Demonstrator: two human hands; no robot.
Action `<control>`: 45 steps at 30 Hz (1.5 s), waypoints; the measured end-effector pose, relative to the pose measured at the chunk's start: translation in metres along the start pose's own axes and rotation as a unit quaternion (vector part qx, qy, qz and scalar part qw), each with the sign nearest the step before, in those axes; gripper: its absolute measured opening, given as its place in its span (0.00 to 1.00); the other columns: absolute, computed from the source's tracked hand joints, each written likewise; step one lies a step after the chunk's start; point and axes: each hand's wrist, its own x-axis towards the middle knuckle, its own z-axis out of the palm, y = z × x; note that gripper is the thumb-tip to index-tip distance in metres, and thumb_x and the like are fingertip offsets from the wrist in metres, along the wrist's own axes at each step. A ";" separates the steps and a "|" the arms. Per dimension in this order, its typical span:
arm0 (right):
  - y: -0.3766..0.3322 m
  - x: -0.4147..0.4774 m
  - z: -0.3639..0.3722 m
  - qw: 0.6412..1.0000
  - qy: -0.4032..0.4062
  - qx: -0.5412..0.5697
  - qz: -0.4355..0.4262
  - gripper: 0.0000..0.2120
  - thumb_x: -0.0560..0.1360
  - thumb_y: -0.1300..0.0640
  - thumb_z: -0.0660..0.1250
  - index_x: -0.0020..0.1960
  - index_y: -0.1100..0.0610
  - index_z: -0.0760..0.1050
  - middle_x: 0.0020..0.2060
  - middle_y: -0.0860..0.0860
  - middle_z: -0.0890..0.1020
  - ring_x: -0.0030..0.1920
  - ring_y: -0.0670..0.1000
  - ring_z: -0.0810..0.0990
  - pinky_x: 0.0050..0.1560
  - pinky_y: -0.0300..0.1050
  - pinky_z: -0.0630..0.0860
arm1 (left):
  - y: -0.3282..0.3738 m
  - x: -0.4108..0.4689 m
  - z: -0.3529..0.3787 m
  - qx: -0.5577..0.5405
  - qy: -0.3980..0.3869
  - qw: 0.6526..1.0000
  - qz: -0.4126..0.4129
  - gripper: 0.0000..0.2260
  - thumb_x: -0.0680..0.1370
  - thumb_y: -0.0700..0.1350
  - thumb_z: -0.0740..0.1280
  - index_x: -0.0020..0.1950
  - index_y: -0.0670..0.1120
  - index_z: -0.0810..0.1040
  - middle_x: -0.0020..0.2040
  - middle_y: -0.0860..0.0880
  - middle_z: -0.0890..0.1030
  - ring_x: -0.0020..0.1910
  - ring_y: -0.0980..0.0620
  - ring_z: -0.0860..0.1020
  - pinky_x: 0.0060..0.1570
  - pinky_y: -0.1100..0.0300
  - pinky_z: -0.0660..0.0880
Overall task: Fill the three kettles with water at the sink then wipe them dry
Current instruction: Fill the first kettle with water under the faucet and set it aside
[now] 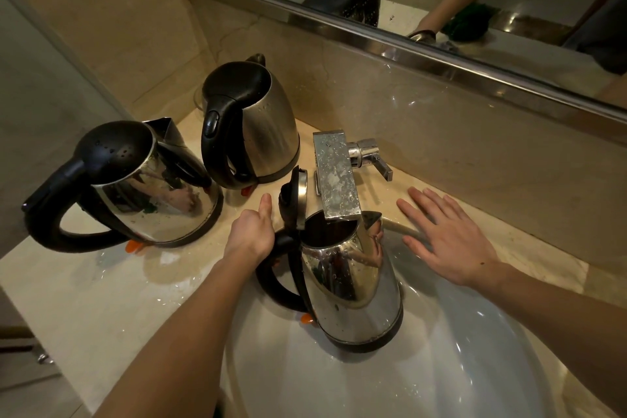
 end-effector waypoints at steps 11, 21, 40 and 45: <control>0.000 -0.001 0.001 1.000 0.004 0.002 0.001 0.32 0.79 0.33 0.36 0.79 0.44 0.45 0.79 0.49 0.50 0.79 0.50 0.47 0.77 0.53 0.48 | 0.000 0.000 0.001 -0.009 -0.003 1.000 0.007 0.26 0.83 0.61 0.49 0.39 0.42 0.71 0.33 0.46 0.70 0.33 0.49 0.71 0.42 0.53 0.70; -0.001 0.000 0.000 1.000 -0.001 0.006 0.002 0.32 0.78 0.33 0.34 0.79 0.44 0.45 0.79 0.49 0.50 0.79 0.50 0.48 0.77 0.55 0.50 | 0.002 -0.002 0.003 -0.009 0.010 1.000 0.004 0.27 0.83 0.61 0.49 0.38 0.42 0.70 0.32 0.46 0.71 0.32 0.50 0.71 0.40 0.54 0.68; 0.001 0.000 0.003 1.000 0.000 -0.002 0.000 0.31 0.79 0.34 0.38 0.79 0.44 0.44 0.79 0.49 0.50 0.79 0.50 0.47 0.77 0.52 0.46 | -0.001 0.000 0.004 -0.003 0.013 1.000 0.008 0.27 0.83 0.62 0.48 0.38 0.43 0.70 0.34 0.46 0.71 0.34 0.50 0.71 0.39 0.54 0.67; 0.001 0.000 0.002 1.000 0.002 -0.003 -0.002 0.31 0.79 0.34 0.38 0.79 0.44 0.44 0.79 0.49 0.49 0.79 0.50 0.46 0.77 0.53 0.46 | -0.001 0.001 0.004 -0.001 0.015 1.000 0.007 0.27 0.83 0.62 0.48 0.39 0.43 0.70 0.35 0.45 0.72 0.35 0.49 0.72 0.40 0.54 0.67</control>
